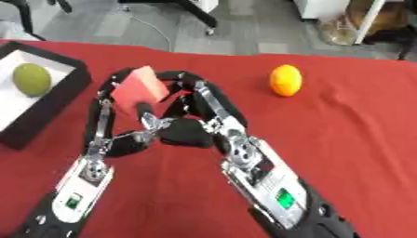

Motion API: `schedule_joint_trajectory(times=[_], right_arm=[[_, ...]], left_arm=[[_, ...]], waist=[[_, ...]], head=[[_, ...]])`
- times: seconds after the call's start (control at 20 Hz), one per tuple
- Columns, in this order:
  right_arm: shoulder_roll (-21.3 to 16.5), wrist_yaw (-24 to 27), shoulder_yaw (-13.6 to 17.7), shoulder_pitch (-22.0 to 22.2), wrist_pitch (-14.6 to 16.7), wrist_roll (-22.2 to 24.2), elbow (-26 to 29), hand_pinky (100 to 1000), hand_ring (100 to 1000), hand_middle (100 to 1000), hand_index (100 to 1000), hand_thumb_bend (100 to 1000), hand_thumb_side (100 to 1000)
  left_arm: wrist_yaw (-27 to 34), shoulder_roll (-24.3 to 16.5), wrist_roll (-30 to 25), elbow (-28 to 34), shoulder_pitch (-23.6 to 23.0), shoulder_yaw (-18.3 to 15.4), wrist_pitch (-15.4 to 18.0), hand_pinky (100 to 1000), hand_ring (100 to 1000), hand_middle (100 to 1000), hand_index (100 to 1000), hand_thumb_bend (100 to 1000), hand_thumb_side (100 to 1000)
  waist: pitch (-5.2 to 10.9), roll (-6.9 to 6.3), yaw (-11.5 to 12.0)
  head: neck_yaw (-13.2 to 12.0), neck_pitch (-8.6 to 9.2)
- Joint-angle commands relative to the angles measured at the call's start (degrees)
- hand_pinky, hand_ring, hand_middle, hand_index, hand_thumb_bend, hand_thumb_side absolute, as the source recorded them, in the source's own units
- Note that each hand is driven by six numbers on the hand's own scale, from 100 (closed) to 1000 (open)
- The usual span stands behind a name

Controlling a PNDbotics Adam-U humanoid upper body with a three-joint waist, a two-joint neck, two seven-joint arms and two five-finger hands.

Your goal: Pick up the objects with one hand, pass them to the other hand, and then place them into the box on the other side of the table.

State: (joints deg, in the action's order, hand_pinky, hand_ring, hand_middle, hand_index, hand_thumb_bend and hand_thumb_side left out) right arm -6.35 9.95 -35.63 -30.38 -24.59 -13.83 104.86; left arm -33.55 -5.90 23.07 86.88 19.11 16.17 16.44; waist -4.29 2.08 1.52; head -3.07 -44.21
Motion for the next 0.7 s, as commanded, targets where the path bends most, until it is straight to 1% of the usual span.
schedule_joint_trajectory(times=[0.05,0.15,0.35,0.55,0.7], right_arm=[[-0.21,1.21,-0.19,-0.18,-0.24,-1.17,-0.72,545,433,413,551,100,181],[-0.13,1.93,-0.17,-0.13,-0.32,-2.08,-1.23,543,432,411,549,100,178],[-0.06,3.09,-0.24,-0.08,-0.41,-3.67,-2.09,542,431,410,548,100,176],[-0.09,3.86,-0.59,-0.07,-0.63,-3.95,-2.67,540,430,410,547,100,176],[-0.18,4.19,-0.79,-0.08,-1.09,-3.72,-2.86,539,429,410,547,100,175]], left_arm=[[0.93,0.09,0.78,0.82,0.75,0.05,0.03,777,774,801,886,619,550],[0.95,-0.04,0.64,0.76,0.60,0.16,0.09,777,774,801,885,625,539],[1.04,-0.26,0.18,0.64,0.26,0.27,0.22,777,774,800,884,627,548],[0.94,-0.45,-0.33,0.77,0.26,0.41,0.55,775,770,793,875,614,547],[0.66,-0.56,-0.47,0.98,0.38,0.49,0.83,774,767,788,868,588,544]], waist=[[-0.32,-0.24,-0.07],[-0.34,-0.25,-0.10],[-0.37,-0.27,-0.10],[-0.35,-0.24,-0.09],[-0.32,-0.22,-0.09]], head=[[0.32,0.09],[0.40,0.09],[0.71,0.09],[0.88,0.09],[1.01,0.09]])
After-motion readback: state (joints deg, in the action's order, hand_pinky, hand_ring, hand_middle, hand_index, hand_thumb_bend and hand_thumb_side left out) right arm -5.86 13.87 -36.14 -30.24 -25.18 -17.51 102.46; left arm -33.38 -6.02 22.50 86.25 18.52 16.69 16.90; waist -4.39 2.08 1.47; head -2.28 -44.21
